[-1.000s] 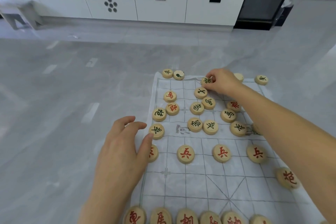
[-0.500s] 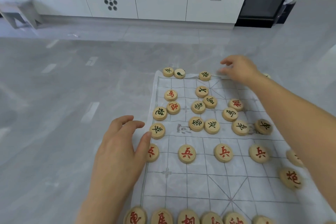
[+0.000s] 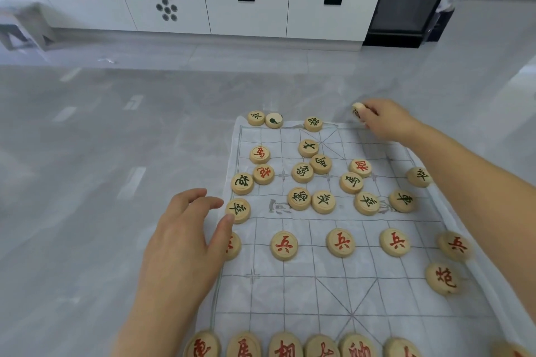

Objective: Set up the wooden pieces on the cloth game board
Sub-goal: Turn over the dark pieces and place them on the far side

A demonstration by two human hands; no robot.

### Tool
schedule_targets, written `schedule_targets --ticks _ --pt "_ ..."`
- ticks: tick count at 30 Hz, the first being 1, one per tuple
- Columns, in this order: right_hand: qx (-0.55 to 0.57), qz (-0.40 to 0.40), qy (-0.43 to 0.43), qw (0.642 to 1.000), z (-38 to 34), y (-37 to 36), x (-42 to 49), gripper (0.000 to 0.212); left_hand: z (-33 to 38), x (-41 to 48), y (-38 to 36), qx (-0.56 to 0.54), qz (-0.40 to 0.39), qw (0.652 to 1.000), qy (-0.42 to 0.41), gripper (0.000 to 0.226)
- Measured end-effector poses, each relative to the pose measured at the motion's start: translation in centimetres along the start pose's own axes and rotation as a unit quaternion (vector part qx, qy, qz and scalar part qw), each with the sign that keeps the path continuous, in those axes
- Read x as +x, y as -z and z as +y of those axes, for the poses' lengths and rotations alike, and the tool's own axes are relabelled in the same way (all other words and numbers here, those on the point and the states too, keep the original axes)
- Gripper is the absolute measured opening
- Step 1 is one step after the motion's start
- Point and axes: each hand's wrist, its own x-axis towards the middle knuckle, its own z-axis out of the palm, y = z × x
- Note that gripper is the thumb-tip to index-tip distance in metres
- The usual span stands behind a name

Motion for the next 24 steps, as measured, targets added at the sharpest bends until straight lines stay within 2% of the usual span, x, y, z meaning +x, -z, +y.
schedule_targets --ticks 3,9,13,18,19,21,24 --pt "0.099 -0.013 -0.043 0.994 -0.2 -0.8 -0.6 0.030 0.1 0.0 0.0 0.004 -0.006 1.000 -0.001 0.028" --pt "0.169 0.001 -0.068 0.983 0.1 -1.8 -0.1 0.025 0.3 -0.1 -0.1 0.011 -0.007 1.000 -0.004 0.027" --pt "0.125 0.005 -0.072 0.990 -0.2 -2.0 0.8 0.027 0.3 -0.1 -0.1 0.015 -0.008 1.000 0.000 0.027" --pt "-0.025 -0.002 -0.101 0.995 -0.9 -2.0 1.4 0.027 0.4 -0.2 0.0 0.018 -0.010 1.000 0.005 0.028" --pt "-0.048 0.018 -0.080 0.996 -1.6 -2.1 1.3 0.024 0.4 -0.1 0.0 0.017 -0.010 1.000 0.004 0.029" --pt "-0.018 0.053 -0.011 0.998 -4.2 -2.9 0.5 0.024 0.4 -0.1 0.0 0.019 -0.012 1.000 0.001 0.030" --pt "0.009 -0.012 0.105 0.994 -9.3 -4.6 -1.8 0.025 0.4 -0.2 0.1 0.013 -0.014 1.000 0.000 0.030"
